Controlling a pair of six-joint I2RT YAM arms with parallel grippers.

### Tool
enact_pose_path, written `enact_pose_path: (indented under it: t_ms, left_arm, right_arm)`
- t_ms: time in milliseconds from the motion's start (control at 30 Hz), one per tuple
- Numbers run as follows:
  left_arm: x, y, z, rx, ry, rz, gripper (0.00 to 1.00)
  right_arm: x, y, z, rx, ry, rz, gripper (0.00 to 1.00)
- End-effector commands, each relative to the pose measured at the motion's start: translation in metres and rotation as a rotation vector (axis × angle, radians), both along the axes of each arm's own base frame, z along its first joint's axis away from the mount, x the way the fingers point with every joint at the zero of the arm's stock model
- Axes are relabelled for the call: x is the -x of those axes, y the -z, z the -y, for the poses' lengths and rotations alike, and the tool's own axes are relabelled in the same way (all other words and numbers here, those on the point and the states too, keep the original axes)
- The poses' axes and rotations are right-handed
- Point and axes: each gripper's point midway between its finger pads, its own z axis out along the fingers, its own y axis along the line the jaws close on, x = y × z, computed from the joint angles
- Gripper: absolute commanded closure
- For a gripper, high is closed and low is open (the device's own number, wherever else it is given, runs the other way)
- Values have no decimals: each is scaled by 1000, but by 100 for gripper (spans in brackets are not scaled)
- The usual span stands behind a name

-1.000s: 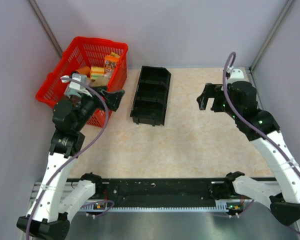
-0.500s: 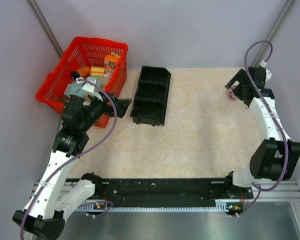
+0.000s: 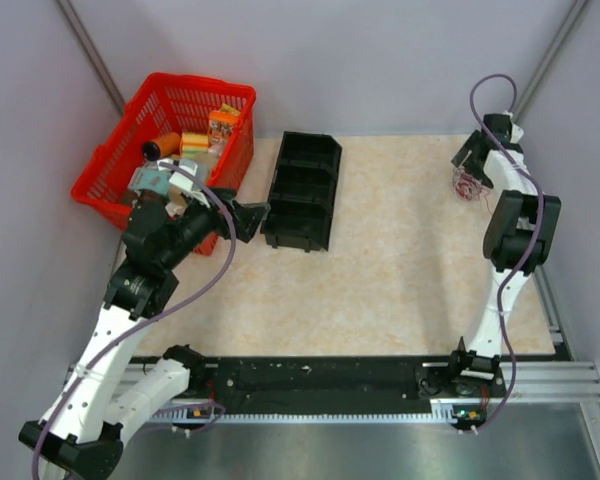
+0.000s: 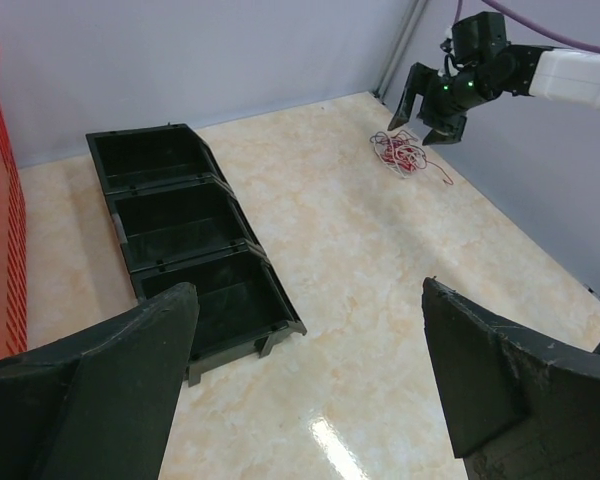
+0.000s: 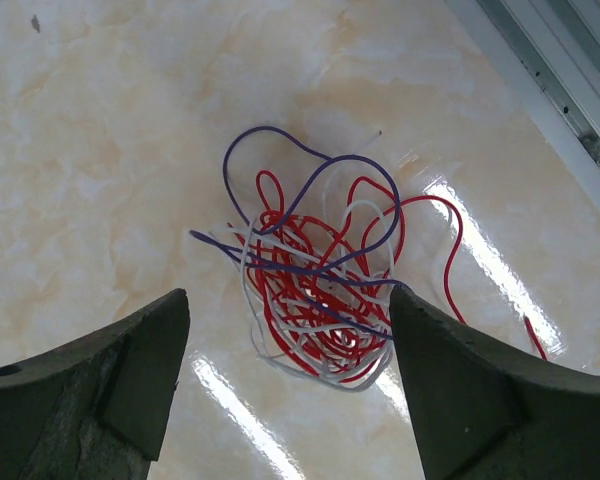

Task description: Untangle the cables

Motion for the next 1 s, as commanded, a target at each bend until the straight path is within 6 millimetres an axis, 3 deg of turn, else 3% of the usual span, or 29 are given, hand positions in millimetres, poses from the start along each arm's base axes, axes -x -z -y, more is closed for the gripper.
enact_pose_path:
  t_ms: [0,67,200,267,300,400,533,733,900,967]
  left_arm:
    - [2,-12,5,5,18,48,4]
    - [3,-12,6,7,28,47,4]
    - [3,-10,8,6,29,44,4]
    - [2,-8,9,2,31,38,5]
    - [1,-8,9,1,31,35,5]
    - [0,-5,11,-3,40,21,5]
    - [0,-2,15,-6,59,8,5]
    - [-3,6,21,-26,60,-11,5]
    - [4,10,33,-34,102,-20,6]
    - [5,13,38,-38,116,-30,6]
  right_arm:
    - [-4,-7,10,38,10,-37,20]
    - [-2,7,2,2,-20,-62,24]
    - [1,26,-7,-42,-59,-122,44]
    - [6,24,-8,-32,-72,-131,65]
    - [10,21,-9,-19,-68,-134,69]
    - [22,9,-21,16,-86,-135,73]
    - [44,7,-58,-33,-145,-142,77]
    - [111,17,-142,-110,-270,-134,78]
    - [192,21,-206,-139,-411,-133,80]
    - [223,13,-230,-162,-480,-101,79]
